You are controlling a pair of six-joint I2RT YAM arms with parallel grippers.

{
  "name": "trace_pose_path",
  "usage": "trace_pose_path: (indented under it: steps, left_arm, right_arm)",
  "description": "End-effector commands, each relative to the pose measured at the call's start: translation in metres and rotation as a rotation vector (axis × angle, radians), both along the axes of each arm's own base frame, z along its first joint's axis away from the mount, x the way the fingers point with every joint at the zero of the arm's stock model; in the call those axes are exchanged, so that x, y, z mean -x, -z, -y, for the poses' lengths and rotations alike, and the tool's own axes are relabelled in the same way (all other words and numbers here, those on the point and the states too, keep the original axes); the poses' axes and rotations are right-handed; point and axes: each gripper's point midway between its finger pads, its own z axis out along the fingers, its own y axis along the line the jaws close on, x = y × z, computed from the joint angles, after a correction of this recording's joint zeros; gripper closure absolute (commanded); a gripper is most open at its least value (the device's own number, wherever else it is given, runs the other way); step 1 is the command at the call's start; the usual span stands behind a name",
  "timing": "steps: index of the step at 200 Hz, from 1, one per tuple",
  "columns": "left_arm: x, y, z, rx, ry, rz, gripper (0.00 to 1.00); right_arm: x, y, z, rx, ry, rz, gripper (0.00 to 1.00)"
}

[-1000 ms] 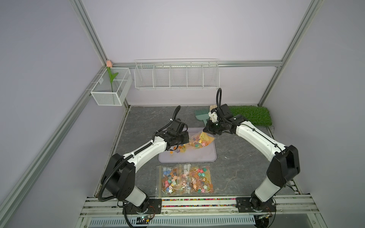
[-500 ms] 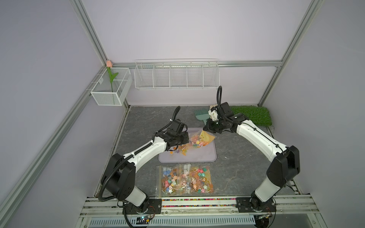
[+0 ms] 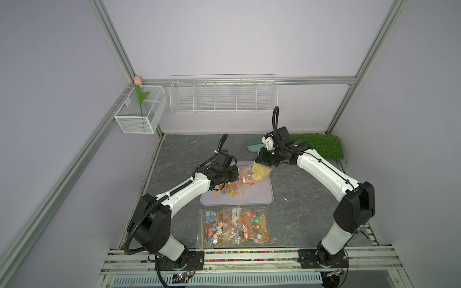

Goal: Pour candies out of the ziploc bag
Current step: 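Pour the candies out of the ziploc bag onto the tray.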

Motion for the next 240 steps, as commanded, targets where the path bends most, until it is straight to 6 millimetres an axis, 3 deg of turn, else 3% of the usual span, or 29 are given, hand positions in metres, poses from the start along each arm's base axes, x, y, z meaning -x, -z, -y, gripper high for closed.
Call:
trace_pose_path:
  steps: [1, 94, 240]
  left_arm:
    - [-0.003, 0.002, 0.001, 0.015, -0.012, -0.003, 1.0]
    - [-0.004, 0.001, 0.003, 0.026, -0.008, -0.002, 1.0]
    - [-0.007, 0.0, 0.028, 0.116, 0.06, -0.022, 1.0]
  right_arm:
    - [-0.003, -0.011, -0.001, -0.005, -0.016, 0.025, 0.93]
    - [-0.008, -0.018, -0.003, -0.003, -0.019, 0.039, 0.93]
    - [-0.011, -0.032, 0.009, -0.007, -0.002, 0.06, 0.93]
